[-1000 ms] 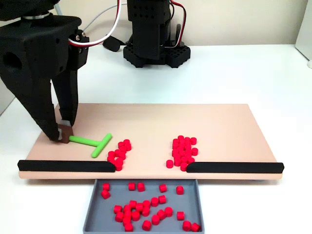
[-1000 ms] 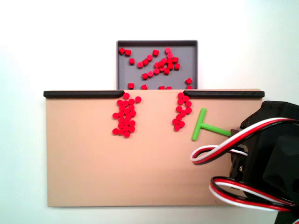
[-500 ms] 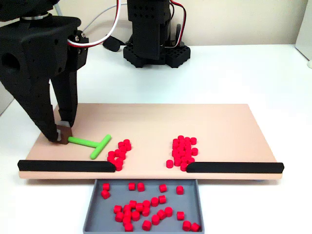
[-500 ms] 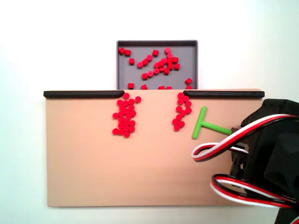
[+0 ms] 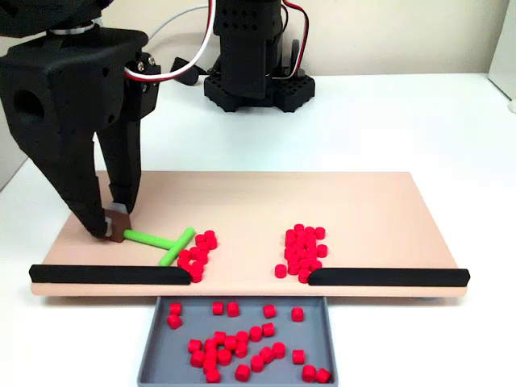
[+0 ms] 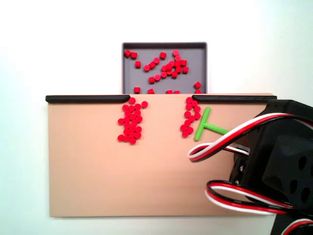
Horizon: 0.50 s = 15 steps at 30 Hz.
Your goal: Gather the right side granules
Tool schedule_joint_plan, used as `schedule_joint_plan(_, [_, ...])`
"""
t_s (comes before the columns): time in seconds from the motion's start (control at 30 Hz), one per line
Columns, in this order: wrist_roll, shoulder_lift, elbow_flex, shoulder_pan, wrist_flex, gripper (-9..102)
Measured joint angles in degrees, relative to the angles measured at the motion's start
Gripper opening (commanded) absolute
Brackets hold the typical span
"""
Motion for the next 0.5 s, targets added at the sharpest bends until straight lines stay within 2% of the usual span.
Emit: schedule_joint_plan(0.5, [1.14,0.0,0.0,-1.32,-0.18,0])
